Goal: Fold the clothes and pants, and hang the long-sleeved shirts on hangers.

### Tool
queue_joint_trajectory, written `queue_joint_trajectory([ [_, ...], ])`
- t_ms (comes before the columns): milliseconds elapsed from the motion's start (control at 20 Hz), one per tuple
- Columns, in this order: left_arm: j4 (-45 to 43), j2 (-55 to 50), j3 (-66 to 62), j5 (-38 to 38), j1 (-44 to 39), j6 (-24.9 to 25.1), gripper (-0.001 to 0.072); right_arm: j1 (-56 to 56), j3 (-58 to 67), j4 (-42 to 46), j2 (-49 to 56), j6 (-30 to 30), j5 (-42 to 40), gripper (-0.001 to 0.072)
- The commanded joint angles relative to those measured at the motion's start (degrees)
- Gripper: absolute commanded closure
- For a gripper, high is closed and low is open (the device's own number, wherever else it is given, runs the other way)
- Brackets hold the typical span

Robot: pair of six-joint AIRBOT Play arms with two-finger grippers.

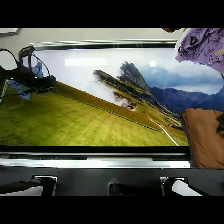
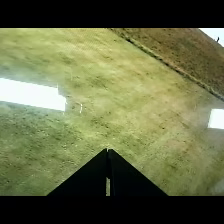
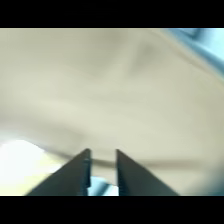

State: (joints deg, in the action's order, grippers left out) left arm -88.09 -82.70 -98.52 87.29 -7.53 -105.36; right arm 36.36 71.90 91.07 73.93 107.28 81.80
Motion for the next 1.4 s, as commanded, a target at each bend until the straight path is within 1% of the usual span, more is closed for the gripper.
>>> queue_joint_trajectory([
  [0, 0.0, 1.9, 0.0, 0.4, 1.2, 3.1, 0.069, -7.0, 2.5, -22.1, -1.9, -15.0, -12.6, 0.0601],
  [50, 0.0, 2.9, 0.1, 0.4, 1.3, 4.2, 0.069, -11.4, 2.5, -23.1, -2.4, -18.4, -14.0, 0.0603],
  [100, 0.0, 4.4, 0.7, 0.3, 1.4, 5.2, 0.069, -16.9, 2.5, -22.9, -2.9, -20.6, -15.0, 0.0663],
  [150, 0.2, 6.2, 2.2, 0.0, 1.3, 5.9, 0.069, -22.3, 2.2, -22.9, -3.3, -21.8, -16.4, 0.0679],
  [300, 0.3, 13.2, 10.7, -2.1, 1.0, 6.4, 0.069, -40.2, 2.1, -20.9, -3.5, -22.7, -19.3, 0.0679],
  [400, 0.2, 17.7, 15.7, -3.3, 0.6, 6.4, 0.069, -51.2, 2.1, -17.2, -3.5, -20.9, -20.5, 0.0679],
  [450, 0.2, 19.2, 16.9, -3.3, 0.6, 6.4, 0.069, -55.8, 2.1, -14.5, -3.5, -18.8, -21.6, 0.0679],
  [550, 0.2, 20.5, 17.1, -3.3, 0.6, 6.4, 0.0689, -63.0, 2.1, -8.3, -3.4, -12.0, -24.4, 0.068],
  [600, 0.2, 20.7, 17.1, -3.3, 0.6, 6.4, 0.0689, -65.1, 2.1, -6.4, -3.4, -9.4, -25.7, 0.0679],
  [650, 0.2, 20.8, 17.1, -3.0, 0.6, 6.4, 0.0688, -66.4, 2.1, -6.4, -3.4, -8.6, -26.9, 0.0679],
  [750, 0.2, 20.7, 17.1, -2.3, 0.6, 6.4, 0.0688, -67.0, 2.1, -6.6, -3.5, -8.4, -28.1, 0.0677],
  [900, 0.2, 20.7, 17.1, -2.3, 0.6, 6.4, 0.0688, -66.9, 2.4, -7.0, -3.5, -7.8, -24.6, 0.0677],
  [1350, 0.2, 20.7, 17.1, -2.3, 0.6, 6.4, 0.0688, -66.9, 2.4, -7.0, -3.5, -7.8, -24.9, 0.0677],
])
